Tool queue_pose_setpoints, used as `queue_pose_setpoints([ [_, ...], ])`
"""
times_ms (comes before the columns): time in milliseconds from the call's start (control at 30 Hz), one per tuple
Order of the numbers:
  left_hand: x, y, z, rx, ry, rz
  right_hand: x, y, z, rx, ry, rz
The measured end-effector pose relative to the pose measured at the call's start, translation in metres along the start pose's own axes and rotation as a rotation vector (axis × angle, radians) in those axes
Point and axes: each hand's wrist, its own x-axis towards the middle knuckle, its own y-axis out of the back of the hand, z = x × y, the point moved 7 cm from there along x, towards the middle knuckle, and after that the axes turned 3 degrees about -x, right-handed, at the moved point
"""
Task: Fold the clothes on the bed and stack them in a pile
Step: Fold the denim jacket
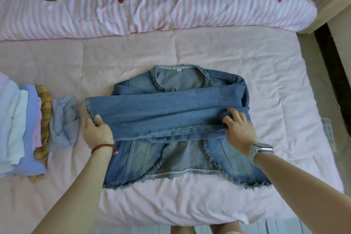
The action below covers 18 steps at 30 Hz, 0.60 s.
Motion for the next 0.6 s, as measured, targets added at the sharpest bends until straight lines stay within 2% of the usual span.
queue_pose_setpoints([
  [67, 0.001, 0.000, 0.002, -0.017, -0.029, 0.008, -0.003, 0.009, 0.003, 0.129, -0.048, 0.104],
  [100, 0.003, 0.000, 0.001, -0.020, -0.035, 0.014, -0.006, 0.008, 0.004, 0.168, -0.060, 0.099],
  [200, 0.006, 0.003, -0.003, -0.034, -0.017, 0.036, -0.013, -0.024, -0.001, 0.035, 0.016, -0.194],
  [267, 0.005, 0.006, 0.001, -0.018, -0.061, 0.055, -0.015, -0.031, -0.005, 0.035, -0.022, -0.268],
  [367, -0.010, 0.012, 0.025, -0.068, -0.167, 0.067, -0.007, -0.008, -0.028, 0.212, -0.062, -0.085],
  [400, -0.018, 0.010, 0.038, -0.113, -0.232, 0.016, -0.003, -0.001, -0.039, 0.303, -0.035, -0.038],
  [433, -0.030, 0.003, 0.054, -0.148, -0.318, -0.115, 0.001, 0.005, -0.049, 0.450, -0.031, -0.022],
  [467, -0.047, -0.008, 0.072, -0.171, -0.419, -0.323, 0.005, 0.008, -0.056, 0.668, -0.078, -0.042],
  [533, -0.091, -0.033, 0.097, -0.207, -0.578, -0.804, 0.014, 0.010, -0.071, 1.258, -0.264, -0.166],
  [567, -0.105, -0.041, 0.103, -0.231, -0.588, -0.955, 0.018, 0.006, -0.078, 1.512, -0.359, -0.244],
  [600, -0.108, -0.046, 0.106, -0.258, -0.552, -0.997, 0.021, 0.002, -0.083, 1.671, -0.422, -0.309],
])
